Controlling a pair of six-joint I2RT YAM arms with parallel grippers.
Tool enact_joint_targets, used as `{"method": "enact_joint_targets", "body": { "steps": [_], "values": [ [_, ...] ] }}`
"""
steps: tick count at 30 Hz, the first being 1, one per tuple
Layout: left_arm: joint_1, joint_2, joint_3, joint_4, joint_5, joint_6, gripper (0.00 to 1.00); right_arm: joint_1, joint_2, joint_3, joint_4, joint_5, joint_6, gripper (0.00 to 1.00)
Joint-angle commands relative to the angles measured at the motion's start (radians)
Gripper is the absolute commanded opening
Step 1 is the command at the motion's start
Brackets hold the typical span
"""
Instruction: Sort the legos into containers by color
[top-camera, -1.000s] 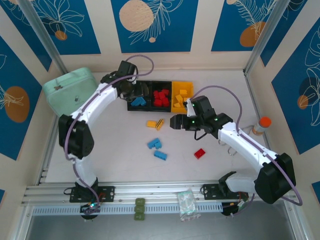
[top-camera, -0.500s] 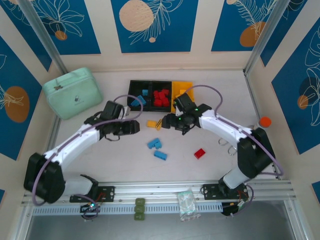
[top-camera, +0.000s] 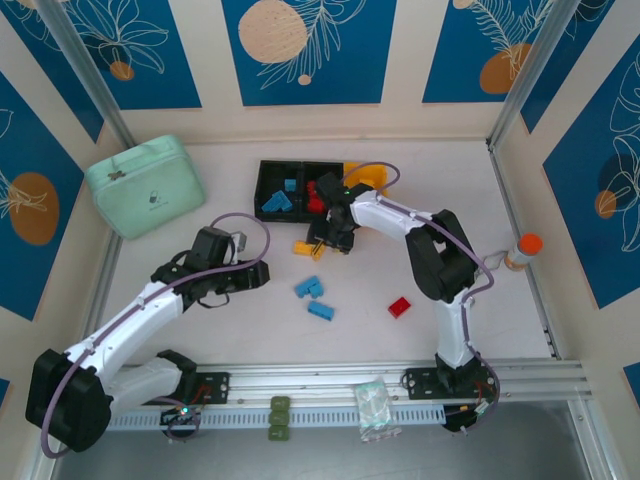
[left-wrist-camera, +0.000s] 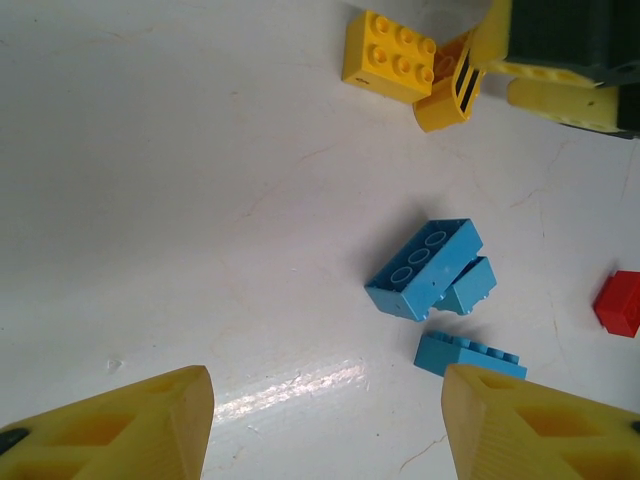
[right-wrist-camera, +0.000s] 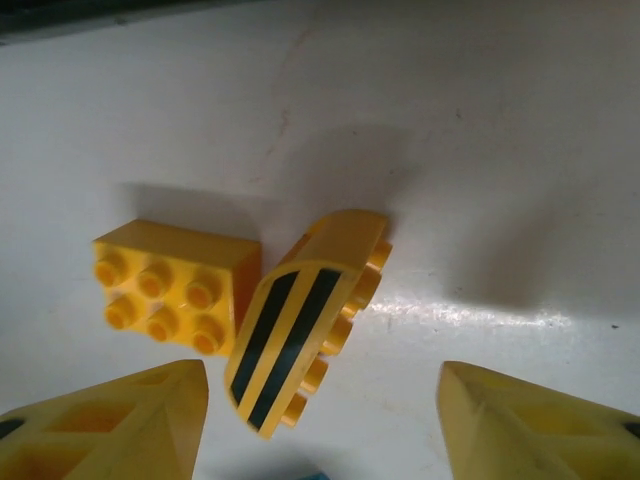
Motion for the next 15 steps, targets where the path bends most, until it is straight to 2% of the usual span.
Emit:
{"method": "enact_joint_targets", "body": {
  "steps": [1,3,8,15],
  "values": [
    [-0.008,0.005,-0.009,0.012,-0.014,-0.017,0.62,0.002,0.026,0.032,-0.067,-0.007,0.02,0.58],
    [-0.008,0.011,-0.014,0.023,-0.006,-0.021,0.62,-0.003,0.025,0.012,-0.053,-0.009,0.023,0.54],
    [-0.008,0.023,-0.027,0.044,0.001,-0.033,0.61,-0.018,0.024,-0.016,-0.046,-0.005,0.015,0.49],
    [-0.008,0.034,-0.03,0.062,0.016,-0.052,0.61,-0.014,0.018,0.006,-0.05,0.008,0.0,0.53]
  ]
}}
